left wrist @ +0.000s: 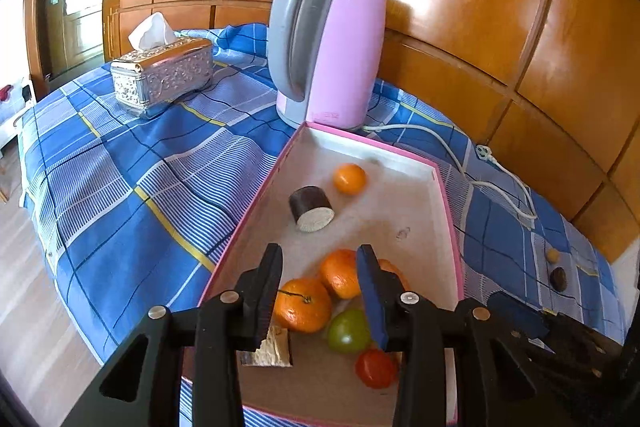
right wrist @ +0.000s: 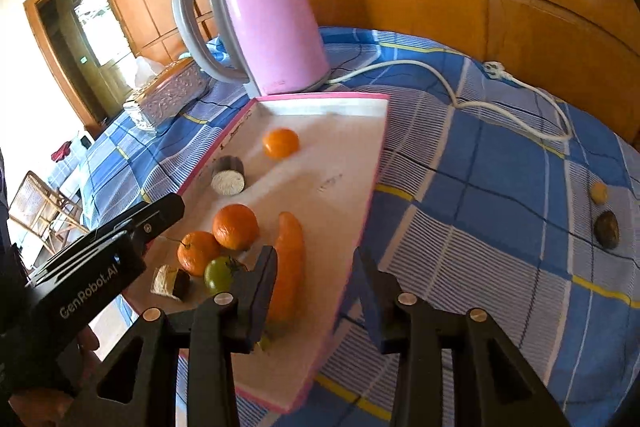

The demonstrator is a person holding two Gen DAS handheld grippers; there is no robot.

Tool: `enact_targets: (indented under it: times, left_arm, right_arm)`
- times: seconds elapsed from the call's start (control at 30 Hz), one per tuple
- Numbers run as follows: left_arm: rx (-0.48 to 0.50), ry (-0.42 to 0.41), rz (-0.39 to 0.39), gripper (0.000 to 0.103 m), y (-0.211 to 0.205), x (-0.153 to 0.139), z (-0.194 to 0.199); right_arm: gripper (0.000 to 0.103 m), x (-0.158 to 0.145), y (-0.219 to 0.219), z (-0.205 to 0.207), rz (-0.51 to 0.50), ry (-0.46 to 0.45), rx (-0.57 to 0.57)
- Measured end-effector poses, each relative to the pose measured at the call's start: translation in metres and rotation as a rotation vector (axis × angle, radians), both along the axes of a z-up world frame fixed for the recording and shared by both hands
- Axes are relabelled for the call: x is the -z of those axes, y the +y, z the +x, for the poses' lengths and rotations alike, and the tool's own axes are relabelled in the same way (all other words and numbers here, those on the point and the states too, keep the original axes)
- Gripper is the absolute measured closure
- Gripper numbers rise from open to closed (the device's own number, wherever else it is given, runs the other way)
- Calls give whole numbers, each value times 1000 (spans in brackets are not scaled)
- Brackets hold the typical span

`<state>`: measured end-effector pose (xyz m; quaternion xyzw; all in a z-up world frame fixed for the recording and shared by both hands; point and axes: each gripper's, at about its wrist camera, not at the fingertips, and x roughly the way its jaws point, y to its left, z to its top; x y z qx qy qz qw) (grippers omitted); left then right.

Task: Organize fruits
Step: 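Release the eggplant slice and small orange into the tray, then move both open tools back toward the yellow and dark fruits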

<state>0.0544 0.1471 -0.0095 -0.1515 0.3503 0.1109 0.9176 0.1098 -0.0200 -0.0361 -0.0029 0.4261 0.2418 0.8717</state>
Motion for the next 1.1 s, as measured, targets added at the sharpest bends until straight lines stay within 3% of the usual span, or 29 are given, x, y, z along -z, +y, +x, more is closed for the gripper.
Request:
enact_targets:
  times: [0.43, 1.1]
  left_arm:
    - [57, -5, 18, 64, -25, -5, -10]
    - [190, 9, 59, 64, -78, -3, -12]
  right_arm:
    - [60, -4, -26, -25, -33, -49, 71]
    - [60, -1, -68, -32, -25, -49, 187]
